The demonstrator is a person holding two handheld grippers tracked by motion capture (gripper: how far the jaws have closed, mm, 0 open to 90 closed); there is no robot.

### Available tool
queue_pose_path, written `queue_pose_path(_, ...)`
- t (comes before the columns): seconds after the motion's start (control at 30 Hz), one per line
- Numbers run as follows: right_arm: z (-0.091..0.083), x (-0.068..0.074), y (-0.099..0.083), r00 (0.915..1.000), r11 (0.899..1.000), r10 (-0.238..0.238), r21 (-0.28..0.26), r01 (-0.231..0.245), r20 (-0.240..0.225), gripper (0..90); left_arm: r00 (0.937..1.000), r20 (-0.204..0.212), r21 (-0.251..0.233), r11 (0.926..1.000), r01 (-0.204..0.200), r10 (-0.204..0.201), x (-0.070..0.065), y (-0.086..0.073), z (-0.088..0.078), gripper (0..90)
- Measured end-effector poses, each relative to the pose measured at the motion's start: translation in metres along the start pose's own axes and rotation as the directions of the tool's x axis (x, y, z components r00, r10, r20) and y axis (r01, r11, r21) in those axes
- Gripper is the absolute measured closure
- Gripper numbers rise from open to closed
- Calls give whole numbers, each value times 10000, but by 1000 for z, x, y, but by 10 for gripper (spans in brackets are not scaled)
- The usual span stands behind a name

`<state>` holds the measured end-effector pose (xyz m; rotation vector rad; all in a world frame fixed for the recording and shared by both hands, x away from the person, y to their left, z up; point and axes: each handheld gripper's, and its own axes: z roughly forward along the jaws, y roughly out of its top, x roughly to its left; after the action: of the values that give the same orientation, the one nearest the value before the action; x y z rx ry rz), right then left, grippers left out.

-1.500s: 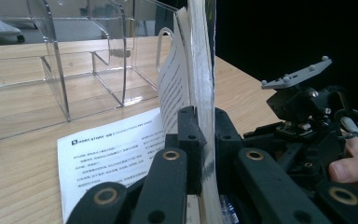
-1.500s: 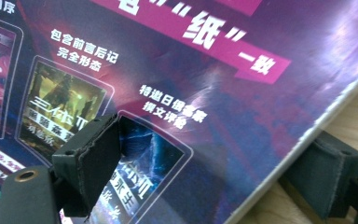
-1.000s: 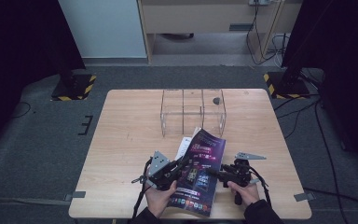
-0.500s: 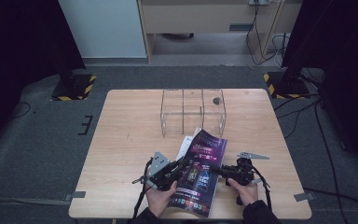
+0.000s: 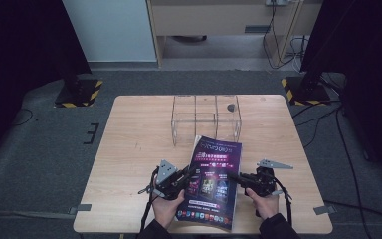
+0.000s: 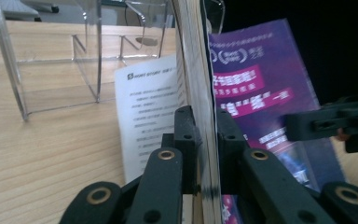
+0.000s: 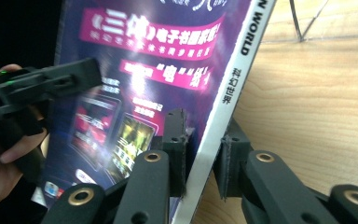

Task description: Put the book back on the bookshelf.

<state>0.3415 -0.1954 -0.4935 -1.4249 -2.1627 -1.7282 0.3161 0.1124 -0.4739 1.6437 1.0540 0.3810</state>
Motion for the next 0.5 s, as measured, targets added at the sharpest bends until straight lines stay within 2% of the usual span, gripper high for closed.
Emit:
queue_pose_path(0.03, -3, 1, 3, 9999, 9999, -126, -66, 126, -4, 787, 9999, 78, 77, 9999, 124, -124, 3, -2, 1, 800)
queue_pose_path(0.17, -9, 5, 8, 9994, 9992, -349, -197, 350, 43, 805, 9999, 93, 142, 9998, 135, -136, 5, -4, 2, 776)
queue_pose_path(0.5, -15, 10, 16, 9982, 9976, -591, -361, 592, 14, 828, 9982, 239, 568, 9970, 533, -548, 17, -11, 7, 666)
